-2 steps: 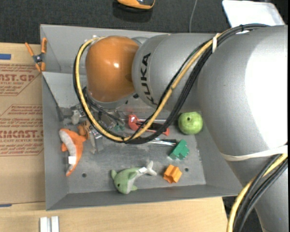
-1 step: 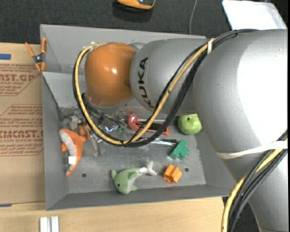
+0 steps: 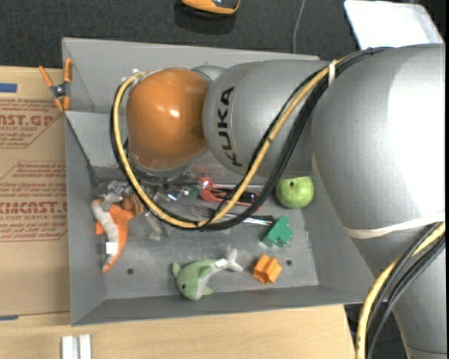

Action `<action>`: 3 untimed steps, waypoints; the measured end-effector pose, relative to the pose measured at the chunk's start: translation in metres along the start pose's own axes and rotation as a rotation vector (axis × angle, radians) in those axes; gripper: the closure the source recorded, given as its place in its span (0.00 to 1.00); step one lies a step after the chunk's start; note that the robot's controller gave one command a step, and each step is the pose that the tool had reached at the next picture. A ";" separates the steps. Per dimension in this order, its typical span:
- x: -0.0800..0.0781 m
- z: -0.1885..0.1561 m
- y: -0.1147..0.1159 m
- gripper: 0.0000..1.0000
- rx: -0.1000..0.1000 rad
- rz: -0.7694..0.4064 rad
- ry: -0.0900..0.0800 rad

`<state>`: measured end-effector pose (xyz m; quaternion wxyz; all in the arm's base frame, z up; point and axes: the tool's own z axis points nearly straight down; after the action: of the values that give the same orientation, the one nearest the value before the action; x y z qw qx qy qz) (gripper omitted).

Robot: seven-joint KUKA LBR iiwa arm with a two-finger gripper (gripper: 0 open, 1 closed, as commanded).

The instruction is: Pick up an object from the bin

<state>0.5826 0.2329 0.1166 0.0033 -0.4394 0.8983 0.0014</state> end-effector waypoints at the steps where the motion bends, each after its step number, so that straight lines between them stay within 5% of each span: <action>1: -0.006 0.046 -0.001 0.00 0.004 -0.132 -0.005; 2: -0.009 0.042 0.011 1.00 0.007 -0.432 -0.017; 3: -0.009 0.042 0.011 1.00 0.007 -0.432 -0.017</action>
Offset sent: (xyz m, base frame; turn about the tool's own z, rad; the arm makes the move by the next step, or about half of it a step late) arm -0.0062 0.0107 -0.0466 -0.4349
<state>0.5793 0.2472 0.0744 0.0127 -0.6215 0.7833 0.0012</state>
